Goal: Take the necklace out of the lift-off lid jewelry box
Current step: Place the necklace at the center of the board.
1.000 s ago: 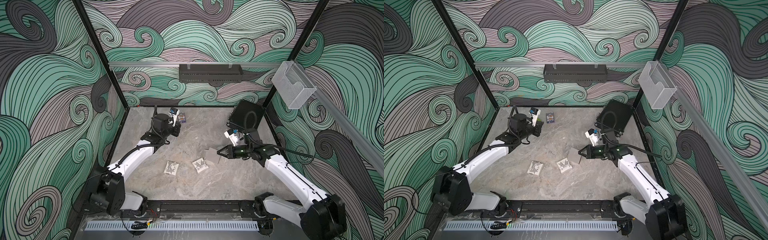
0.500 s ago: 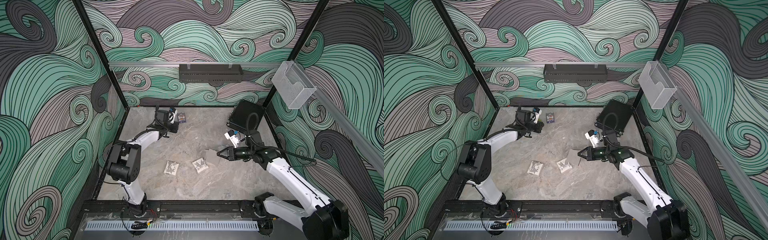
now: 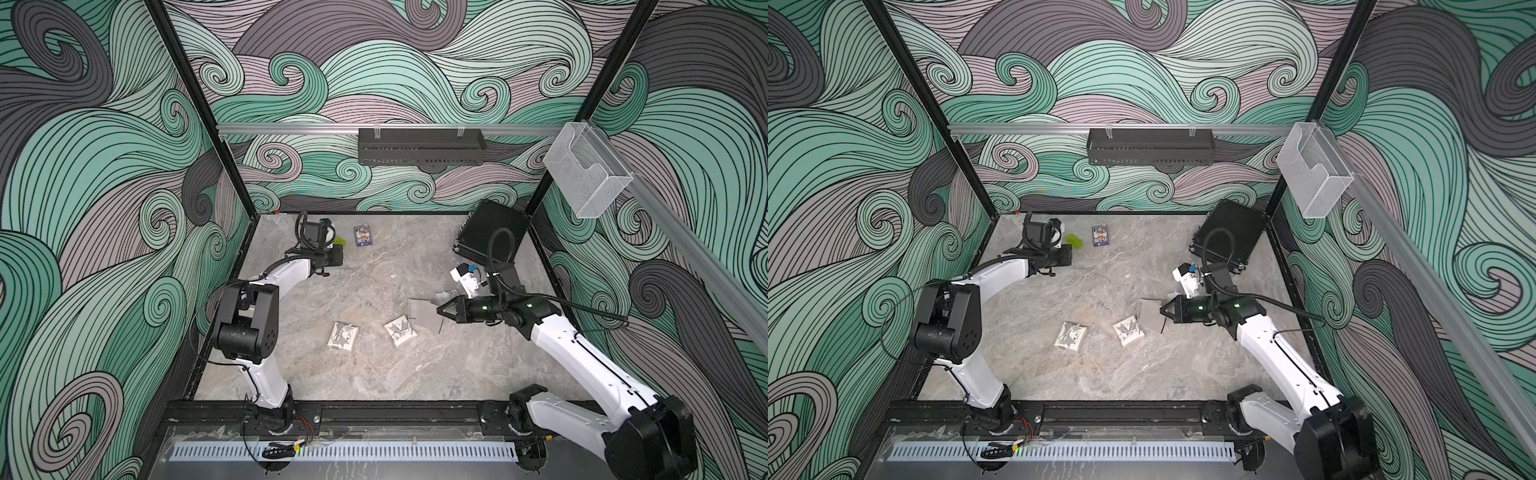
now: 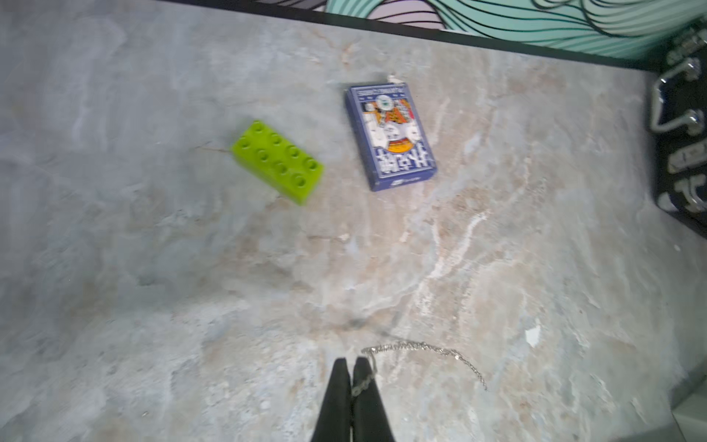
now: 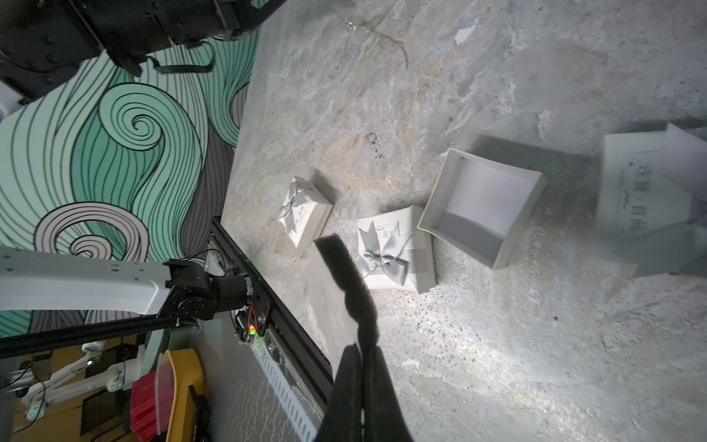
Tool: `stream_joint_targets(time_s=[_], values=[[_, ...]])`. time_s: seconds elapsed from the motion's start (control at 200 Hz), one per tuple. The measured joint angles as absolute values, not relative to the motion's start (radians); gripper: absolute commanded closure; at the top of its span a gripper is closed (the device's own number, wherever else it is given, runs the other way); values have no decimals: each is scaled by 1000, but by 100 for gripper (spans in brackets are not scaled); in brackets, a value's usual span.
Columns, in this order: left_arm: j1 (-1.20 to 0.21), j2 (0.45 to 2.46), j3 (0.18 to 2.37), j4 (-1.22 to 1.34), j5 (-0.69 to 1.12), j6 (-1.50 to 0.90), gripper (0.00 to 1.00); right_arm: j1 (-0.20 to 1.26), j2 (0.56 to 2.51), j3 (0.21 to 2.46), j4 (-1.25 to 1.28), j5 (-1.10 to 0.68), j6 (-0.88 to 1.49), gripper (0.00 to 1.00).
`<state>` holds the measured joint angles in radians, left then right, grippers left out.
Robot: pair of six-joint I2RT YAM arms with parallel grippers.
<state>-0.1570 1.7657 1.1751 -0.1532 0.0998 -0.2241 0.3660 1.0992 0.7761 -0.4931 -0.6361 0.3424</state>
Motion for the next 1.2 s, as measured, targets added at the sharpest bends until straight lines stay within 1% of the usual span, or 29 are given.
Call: stream_joint_targets(time_s=[0.31, 0.485, 0.675, 0.806, 0.996, 1.111, 1.201], values=[[-80, 1772, 1174, -196, 119, -326, 100, 389, 1234, 848, -575, -471, 282, 100], [-30, 1779, 1158, -226, 131, -366, 97, 405, 1309, 889, -600, -424, 257, 100], [45, 1779, 1122, -235, 159, -398, 94, 430, 1375, 918, -608, -415, 237, 100], [86, 1779, 1098, -233, 176, -414, 87, 434, 1415, 964, -609, -410, 227, 100], [124, 1779, 1060, -233, 202, -435, 72, 434, 1478, 1031, -612, -386, 206, 100], [131, 1778, 1058, -233, 211, -438, 68, 434, 1526, 1061, -616, -377, 190, 100], [135, 1774, 1056, -231, 215, -437, 62, 434, 1555, 1072, -620, -374, 182, 100]])
